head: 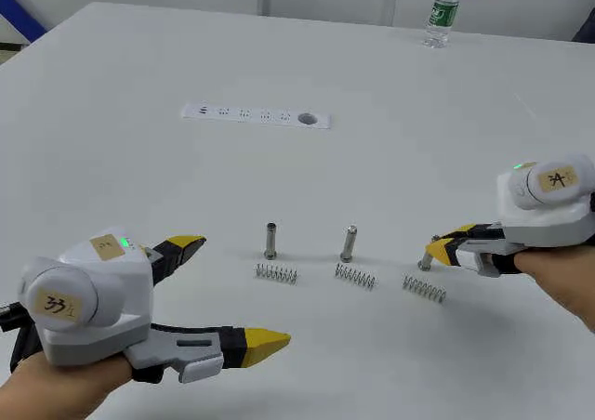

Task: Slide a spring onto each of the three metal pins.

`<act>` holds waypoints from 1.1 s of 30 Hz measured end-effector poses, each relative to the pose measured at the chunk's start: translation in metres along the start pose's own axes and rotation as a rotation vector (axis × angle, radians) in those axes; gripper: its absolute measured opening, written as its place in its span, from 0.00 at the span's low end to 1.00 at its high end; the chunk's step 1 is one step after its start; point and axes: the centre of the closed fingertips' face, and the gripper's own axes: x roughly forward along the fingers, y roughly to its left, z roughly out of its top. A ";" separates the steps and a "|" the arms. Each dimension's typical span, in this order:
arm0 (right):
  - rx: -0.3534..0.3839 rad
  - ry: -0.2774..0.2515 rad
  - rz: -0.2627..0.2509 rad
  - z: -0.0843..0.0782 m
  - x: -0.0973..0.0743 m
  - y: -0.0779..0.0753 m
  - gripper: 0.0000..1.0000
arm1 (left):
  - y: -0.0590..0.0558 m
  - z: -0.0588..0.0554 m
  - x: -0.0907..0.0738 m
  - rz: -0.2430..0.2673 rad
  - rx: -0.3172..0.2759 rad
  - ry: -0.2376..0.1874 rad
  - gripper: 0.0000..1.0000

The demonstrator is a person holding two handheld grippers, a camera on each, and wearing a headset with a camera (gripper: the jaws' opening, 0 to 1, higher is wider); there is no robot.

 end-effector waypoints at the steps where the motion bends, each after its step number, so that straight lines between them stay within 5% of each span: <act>1: -0.001 0.001 0.000 -0.001 0.000 0.000 0.16 | 0.000 0.000 0.000 0.001 0.000 0.000 0.99; 11: -0.018 0.015 0.011 -0.014 -0.008 0.004 0.17 | 0.000 0.000 -0.001 -0.001 0.002 0.003 0.99; 16: -0.057 0.032 0.057 -0.022 -0.010 0.012 0.17 | 0.000 0.001 0.000 -0.005 0.005 0.003 0.99; 33: -0.222 0.170 0.178 -0.054 0.002 0.029 0.17 | 0.000 -0.002 -0.001 -0.002 0.001 0.010 0.99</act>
